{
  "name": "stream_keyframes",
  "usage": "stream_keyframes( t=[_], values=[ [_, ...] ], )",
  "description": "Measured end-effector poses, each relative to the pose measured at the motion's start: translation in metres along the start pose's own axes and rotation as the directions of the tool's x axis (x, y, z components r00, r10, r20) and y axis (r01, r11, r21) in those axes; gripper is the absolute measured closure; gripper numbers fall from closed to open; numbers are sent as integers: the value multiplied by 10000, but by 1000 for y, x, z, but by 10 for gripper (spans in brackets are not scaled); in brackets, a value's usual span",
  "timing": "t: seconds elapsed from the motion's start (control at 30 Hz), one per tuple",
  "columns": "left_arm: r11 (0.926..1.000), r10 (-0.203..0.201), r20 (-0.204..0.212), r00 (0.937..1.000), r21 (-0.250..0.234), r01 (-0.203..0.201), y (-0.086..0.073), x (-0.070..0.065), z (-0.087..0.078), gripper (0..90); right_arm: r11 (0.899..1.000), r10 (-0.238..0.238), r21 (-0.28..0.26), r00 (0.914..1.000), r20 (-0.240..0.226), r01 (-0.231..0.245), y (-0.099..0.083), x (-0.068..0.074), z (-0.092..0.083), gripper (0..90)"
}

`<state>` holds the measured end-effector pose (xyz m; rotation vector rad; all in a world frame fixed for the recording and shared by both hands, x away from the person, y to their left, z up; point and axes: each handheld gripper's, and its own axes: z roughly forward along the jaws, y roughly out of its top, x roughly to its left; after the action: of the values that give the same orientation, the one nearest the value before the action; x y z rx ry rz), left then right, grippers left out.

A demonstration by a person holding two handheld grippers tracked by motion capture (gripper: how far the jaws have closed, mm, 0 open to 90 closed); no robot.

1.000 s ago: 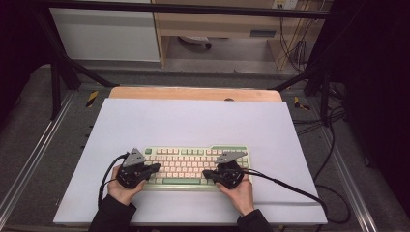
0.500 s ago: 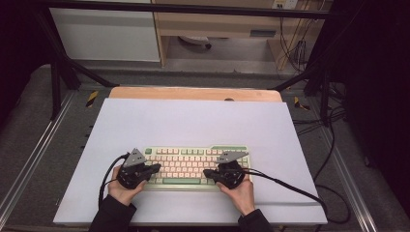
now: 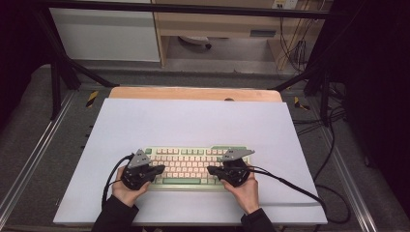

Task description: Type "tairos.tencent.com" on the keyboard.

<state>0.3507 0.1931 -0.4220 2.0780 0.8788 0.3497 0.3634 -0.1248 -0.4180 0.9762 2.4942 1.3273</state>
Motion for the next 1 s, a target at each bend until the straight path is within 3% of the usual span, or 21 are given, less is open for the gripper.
stream_keyframes(
  t=[0.47, 1.0],
  values=[
    [9995, 210, 258, 9994, 234, -216, 2, -12, 13, 900, 10000, 38, -14, 10000, -54, -38, 0, -1, -2, 900],
    [9986, 367, 324, 9988, 371, -379, -1, -14, 17, 900, 10000, 15, -2, 10000, -37, -15, 0, -1, -1, 900]
  ],
)
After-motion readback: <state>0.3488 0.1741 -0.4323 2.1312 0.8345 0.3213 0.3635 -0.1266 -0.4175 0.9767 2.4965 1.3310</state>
